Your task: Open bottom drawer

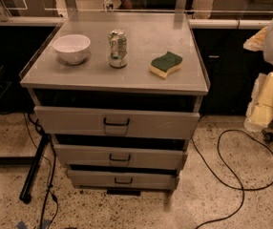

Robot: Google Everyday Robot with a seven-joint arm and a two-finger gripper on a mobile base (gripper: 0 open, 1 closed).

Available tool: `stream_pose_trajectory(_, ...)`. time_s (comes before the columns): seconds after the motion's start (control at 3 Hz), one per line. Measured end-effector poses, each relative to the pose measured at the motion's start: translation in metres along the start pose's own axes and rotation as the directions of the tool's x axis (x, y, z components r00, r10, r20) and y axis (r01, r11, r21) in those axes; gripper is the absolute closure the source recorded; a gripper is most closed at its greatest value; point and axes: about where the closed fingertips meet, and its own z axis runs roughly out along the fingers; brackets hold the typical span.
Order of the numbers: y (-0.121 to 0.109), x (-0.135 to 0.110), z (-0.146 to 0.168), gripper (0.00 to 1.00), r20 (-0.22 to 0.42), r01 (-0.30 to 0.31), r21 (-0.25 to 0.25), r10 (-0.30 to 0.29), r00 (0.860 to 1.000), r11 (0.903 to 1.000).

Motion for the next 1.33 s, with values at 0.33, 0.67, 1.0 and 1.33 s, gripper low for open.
stream_pose_trajectory(0.33,-0.001,-0.001,-0.002,0.0,-0.001,0.002,0.007,-0.002,1.0,1.0)
stream_pose_trajectory(0.67,-0.032,-0.025,-0.045,0.0,-0.046,0.055,0.177,-0.048,0.998,0.9827)
stream_pose_trajectory(1.0,-0.039,-0.065,-0.061,0.0,-0.079,0.112,0.302,-0.092,0.993,0.9469)
stream_pose_trajectory(1.33,-0.038,-0.067,-0.065,0.0,-0.077,0.114,0.31,-0.095,0.993,0.944)
